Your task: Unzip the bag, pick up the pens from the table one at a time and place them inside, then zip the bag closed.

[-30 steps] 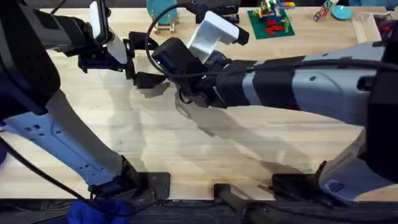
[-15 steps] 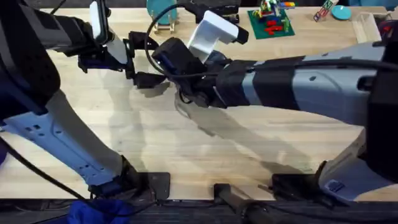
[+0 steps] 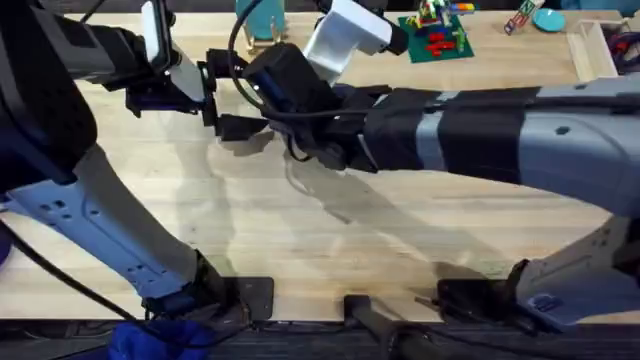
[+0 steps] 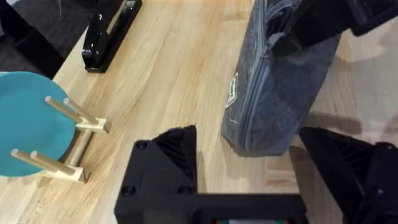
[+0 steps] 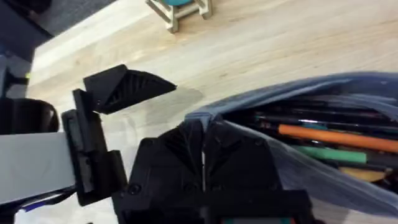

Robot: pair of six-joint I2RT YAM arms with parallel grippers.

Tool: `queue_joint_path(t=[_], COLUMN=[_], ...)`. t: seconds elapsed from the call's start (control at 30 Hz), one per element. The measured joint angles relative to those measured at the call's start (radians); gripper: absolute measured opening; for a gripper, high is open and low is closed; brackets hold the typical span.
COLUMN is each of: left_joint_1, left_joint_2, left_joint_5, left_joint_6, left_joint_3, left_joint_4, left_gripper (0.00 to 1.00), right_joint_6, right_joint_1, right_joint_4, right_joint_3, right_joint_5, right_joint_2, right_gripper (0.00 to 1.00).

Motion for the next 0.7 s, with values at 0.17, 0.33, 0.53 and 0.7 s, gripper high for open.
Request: queue_joint_path(t=[0.17,0.33,0.53,0.7], left_joint_1=[-0.008,-0.037,-0.059,-0.061], left_joint_2=[0.0,0.0,0.0,0.0], left_joint_5=[0.016,0.023,0.025,0.03], left_joint_6=[0.0,0.0,0.0,0.0], left_joint_3=[0.0,0.0,0.0,0.0], left_joint_4=[0.004,0.009,0.009,0.009], left_gripper=[0.993,0.993,0.993,0.992], right_joint_6=[-0.006,-0.007,-0.007,-0.007], right_joint_1=[0.0,0.0,0.0,0.0], right_joint_4=[-0.002,-0.006,-0.008,-0.008], right_joint_3=[0.0,0.0,0.0,0.0], right_joint_5=[-0.015,-0.018,-0.018,-0.018], right_joint_2=[-0.005,-0.005,-0.005,-0.005], right_gripper=[0.031,0.032,0.032,0.031])
